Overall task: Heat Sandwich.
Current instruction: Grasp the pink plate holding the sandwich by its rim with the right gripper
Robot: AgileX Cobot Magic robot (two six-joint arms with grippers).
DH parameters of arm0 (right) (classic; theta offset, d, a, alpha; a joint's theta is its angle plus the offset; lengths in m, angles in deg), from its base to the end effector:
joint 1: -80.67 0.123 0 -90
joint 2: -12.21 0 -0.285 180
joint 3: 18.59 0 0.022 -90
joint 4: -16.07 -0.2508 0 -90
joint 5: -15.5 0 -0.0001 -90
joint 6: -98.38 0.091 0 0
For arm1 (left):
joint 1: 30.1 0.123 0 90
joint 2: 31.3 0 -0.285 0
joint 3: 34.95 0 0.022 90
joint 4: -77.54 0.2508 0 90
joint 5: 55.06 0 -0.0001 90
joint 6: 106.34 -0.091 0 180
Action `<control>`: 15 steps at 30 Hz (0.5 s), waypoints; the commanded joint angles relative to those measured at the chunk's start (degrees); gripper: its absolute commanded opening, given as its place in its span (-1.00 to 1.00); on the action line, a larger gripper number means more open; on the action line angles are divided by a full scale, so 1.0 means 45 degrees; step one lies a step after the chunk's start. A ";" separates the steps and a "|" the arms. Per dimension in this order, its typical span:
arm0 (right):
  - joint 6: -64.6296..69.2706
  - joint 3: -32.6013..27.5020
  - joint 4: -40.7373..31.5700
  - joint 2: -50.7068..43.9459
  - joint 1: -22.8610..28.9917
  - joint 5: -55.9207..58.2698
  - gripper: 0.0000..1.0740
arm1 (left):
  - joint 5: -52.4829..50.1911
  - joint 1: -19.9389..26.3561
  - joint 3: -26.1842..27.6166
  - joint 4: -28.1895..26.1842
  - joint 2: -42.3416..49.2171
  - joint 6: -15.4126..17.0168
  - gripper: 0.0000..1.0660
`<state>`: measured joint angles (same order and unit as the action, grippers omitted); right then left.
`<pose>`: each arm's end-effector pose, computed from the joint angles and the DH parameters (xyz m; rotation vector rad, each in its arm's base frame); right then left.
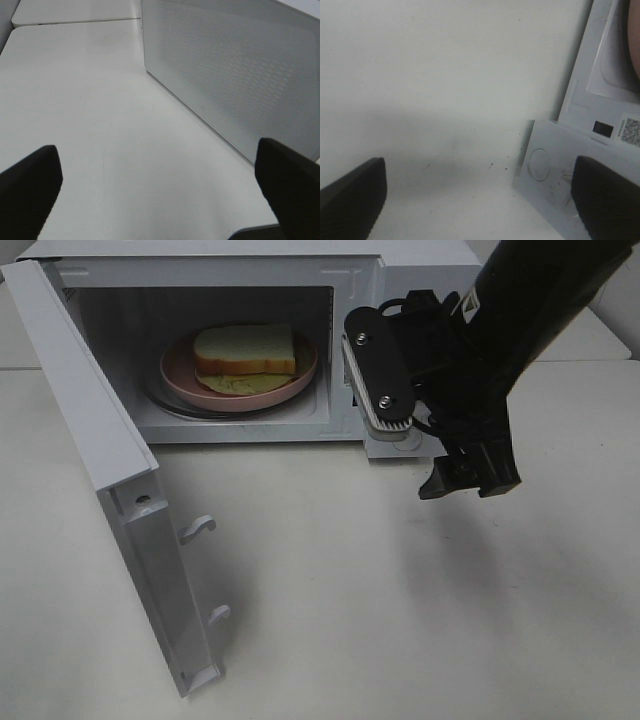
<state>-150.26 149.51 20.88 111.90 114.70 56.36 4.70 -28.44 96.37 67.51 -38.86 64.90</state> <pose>0.2774 0.1813 0.2516 -2.1410 1.6269 -0.2865 -0.0048 -0.0138 0.2792 0.1311 2.0094 -0.0931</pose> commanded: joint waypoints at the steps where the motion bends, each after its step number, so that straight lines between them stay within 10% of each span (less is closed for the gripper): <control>1: 0.0115 0.0497 0.0229 0.0395 0.0306 -0.0102 0.75 | -0.0153 0.0038 -0.0038 -0.0013 0.0344 0.0076 0.95; 15: 0.0127 0.2827 0.0242 0.2546 0.0764 -0.0789 0.73 | -0.0153 0.0038 -0.0038 -0.0013 0.0344 0.0076 0.95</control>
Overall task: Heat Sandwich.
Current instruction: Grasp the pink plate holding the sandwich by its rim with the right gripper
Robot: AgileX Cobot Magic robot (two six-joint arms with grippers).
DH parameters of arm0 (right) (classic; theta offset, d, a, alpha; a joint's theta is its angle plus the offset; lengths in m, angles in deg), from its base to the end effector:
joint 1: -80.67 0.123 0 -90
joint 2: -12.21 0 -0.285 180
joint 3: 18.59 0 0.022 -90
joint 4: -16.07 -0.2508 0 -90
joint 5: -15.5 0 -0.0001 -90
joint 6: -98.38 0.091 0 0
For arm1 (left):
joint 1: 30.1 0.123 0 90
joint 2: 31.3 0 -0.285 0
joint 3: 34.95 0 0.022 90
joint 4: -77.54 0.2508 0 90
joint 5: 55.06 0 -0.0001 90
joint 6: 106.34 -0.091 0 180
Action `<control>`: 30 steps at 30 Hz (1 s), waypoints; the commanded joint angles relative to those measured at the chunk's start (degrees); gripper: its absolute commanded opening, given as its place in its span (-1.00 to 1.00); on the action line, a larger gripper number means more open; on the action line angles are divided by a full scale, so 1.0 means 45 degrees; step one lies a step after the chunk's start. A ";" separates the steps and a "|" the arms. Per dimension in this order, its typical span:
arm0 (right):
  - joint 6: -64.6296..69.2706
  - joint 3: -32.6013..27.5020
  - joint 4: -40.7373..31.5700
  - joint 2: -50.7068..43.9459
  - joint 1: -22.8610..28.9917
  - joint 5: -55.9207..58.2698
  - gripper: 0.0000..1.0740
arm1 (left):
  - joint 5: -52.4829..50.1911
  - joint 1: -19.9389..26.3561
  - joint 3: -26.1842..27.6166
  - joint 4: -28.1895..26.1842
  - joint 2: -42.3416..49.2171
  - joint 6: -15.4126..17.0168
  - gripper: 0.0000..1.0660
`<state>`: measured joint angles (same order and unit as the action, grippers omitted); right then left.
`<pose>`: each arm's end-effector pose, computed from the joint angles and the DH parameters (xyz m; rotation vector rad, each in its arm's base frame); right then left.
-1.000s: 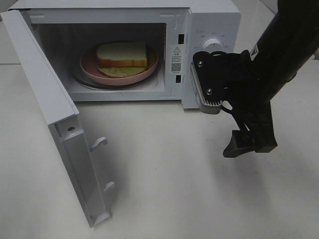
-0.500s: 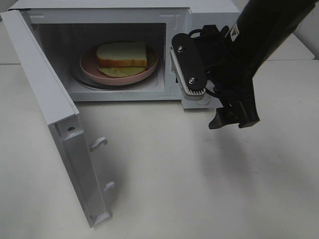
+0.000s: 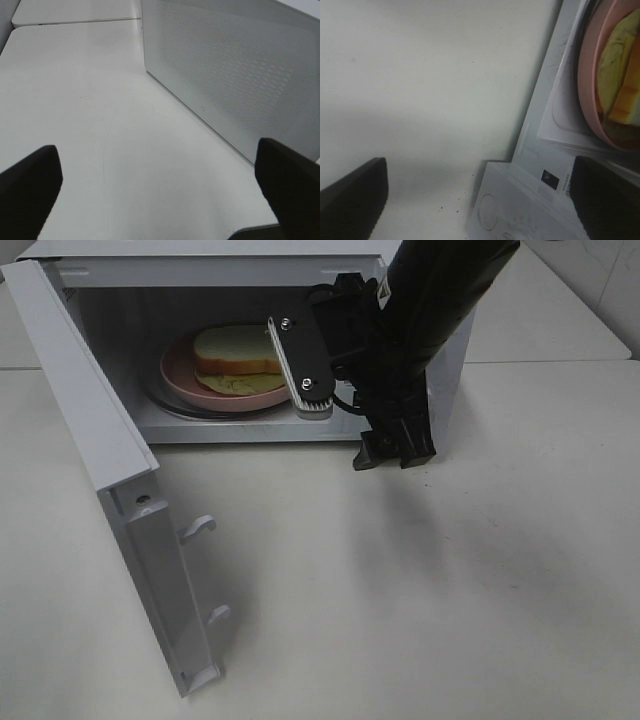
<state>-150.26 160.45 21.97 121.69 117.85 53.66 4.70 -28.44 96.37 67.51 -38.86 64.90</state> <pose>0.3104 0.2282 0.2473 -2.1392 1.5136 -0.3086 -0.0048 -0.0138 0.2792 0.1311 2.0094 -0.0931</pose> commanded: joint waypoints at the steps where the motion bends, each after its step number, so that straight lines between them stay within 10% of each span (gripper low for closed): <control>1: 0.0127 0.0509 0.0000 0.0484 0.0064 -0.0306 0.73 | -0.0153 0.0038 -0.0038 -0.0013 0.0344 0.0076 0.95; 30: 0.0624 0.4762 -0.0025 0.4940 0.0064 -0.1070 0.70 | -0.0153 0.0038 -0.0038 -0.0013 0.0344 0.0076 0.95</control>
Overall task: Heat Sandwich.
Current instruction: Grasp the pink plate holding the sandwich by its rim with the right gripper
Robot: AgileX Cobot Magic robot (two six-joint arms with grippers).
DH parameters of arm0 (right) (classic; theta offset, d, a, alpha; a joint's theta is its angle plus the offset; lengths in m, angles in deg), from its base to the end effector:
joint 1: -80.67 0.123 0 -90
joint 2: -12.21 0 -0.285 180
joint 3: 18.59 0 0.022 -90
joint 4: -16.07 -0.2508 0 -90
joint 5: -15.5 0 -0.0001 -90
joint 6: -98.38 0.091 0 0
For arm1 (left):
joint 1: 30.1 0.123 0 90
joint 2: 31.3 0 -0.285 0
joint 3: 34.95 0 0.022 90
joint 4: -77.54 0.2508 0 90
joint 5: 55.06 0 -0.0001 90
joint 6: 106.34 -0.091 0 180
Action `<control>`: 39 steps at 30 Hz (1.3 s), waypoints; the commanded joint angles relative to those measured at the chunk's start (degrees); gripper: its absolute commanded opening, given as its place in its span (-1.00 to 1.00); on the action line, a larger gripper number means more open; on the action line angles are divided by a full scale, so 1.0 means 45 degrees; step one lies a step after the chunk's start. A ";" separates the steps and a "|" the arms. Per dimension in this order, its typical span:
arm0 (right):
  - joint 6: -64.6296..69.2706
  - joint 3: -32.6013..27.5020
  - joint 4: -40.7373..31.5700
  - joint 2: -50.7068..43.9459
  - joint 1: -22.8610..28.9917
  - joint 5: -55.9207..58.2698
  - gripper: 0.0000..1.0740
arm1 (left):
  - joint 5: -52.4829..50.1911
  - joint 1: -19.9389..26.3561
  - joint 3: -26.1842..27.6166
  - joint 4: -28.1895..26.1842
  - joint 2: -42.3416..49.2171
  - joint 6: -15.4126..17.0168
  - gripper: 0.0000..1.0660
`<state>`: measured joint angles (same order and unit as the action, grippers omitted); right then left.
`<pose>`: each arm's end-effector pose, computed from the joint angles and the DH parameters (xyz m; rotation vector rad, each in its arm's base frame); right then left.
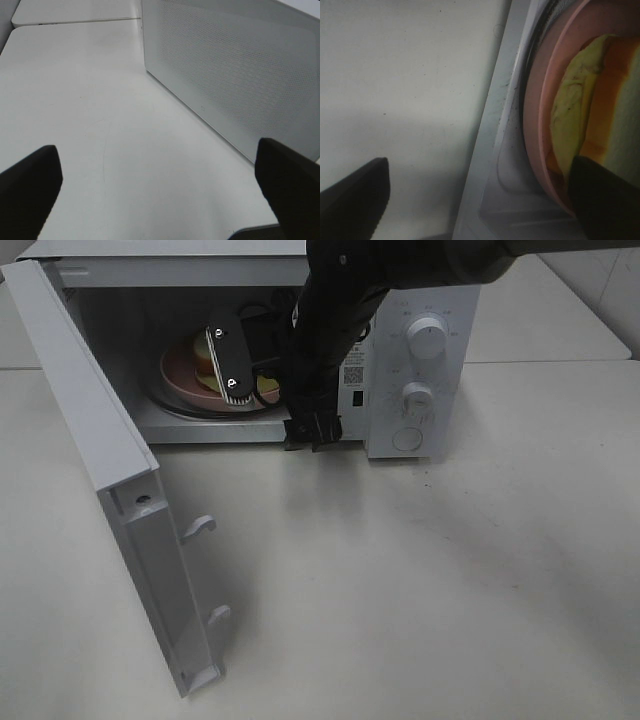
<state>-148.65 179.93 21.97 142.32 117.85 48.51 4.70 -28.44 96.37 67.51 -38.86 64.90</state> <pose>0.3836 0.2846 0.1952 -2.0635 1.4955 -0.3124 -0.0048 -0.0138 0.2792 0.1311 2.0094 -0.0931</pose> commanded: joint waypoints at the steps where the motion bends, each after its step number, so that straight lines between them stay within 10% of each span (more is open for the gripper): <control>1: 0.0306 0.0598 -0.0025 0.0509 0.0064 0.0089 0.69 | -0.0153 0.0038 -0.0038 -0.0013 0.0344 0.0076 0.95; 33: 0.0611 0.4278 0.0178 0.3527 -0.0267 0.0726 0.60 | -0.0153 0.0038 -0.0038 -0.0013 0.0344 0.0076 0.95; 39: 0.0688 0.4278 0.0178 0.3527 -0.0267 0.0866 0.25 | -0.0153 0.0038 -0.0038 -0.0013 0.0344 0.0076 0.95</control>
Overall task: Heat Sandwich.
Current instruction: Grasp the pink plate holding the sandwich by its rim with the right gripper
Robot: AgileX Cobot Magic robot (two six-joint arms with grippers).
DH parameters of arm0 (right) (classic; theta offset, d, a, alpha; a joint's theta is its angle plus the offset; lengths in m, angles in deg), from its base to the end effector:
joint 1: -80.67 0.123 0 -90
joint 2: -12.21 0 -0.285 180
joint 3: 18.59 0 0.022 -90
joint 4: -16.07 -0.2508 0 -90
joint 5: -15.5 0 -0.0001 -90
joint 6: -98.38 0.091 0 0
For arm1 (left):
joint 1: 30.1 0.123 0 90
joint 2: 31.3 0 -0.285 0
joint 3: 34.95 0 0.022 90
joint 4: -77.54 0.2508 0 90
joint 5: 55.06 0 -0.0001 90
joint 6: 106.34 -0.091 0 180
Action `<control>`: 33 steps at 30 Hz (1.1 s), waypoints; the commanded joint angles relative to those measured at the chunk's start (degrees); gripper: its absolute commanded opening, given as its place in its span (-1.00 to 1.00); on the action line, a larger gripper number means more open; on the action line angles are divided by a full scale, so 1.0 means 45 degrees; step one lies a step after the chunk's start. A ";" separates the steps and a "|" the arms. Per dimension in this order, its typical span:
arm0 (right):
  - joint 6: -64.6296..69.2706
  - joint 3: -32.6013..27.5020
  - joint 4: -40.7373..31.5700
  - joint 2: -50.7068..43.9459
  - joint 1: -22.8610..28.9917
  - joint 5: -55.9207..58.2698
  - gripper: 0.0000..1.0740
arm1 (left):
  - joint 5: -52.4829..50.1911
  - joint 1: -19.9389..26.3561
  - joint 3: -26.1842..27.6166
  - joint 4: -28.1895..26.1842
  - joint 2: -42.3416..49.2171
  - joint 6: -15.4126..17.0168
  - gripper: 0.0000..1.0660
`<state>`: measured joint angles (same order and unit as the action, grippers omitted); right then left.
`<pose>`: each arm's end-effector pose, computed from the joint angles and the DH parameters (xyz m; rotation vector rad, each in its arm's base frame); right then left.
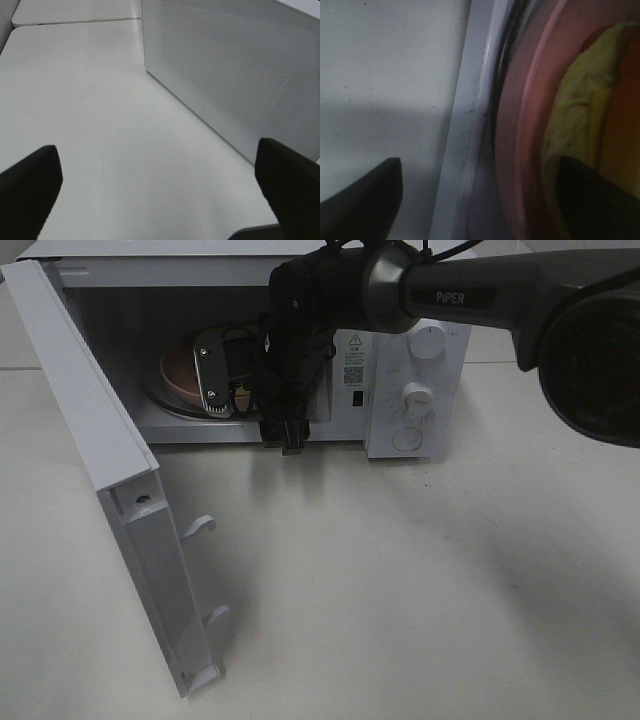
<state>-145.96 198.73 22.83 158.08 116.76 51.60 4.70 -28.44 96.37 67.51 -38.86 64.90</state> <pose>0.4347 0.3091 0.1500 -2.0172 1.5583 -0.3216 -0.0048 -0.0138 0.2792 0.1311 2.0094 -0.0931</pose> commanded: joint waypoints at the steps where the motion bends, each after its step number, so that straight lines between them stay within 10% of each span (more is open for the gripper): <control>1: 0.0127 0.0102 -0.0013 0.0025 -0.0025 0.0178 0.14 | -0.0153 0.0038 -0.0038 -0.0013 0.0344 0.0076 0.95; 6: 0.0700 0.0102 -0.0013 0.0000 -0.0025 0.0344 -1.00 | -0.0153 0.0038 -0.0038 -0.0013 0.0344 0.0076 0.95; 33: -0.0917 0.0089 -0.0560 -0.0369 -0.0025 0.1235 -0.99 | -0.0153 0.0038 -0.0038 -0.0013 0.0344 0.0076 0.95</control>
<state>-148.14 199.13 21.57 157.39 117.05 55.61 4.70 -28.44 96.37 67.51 -38.86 64.90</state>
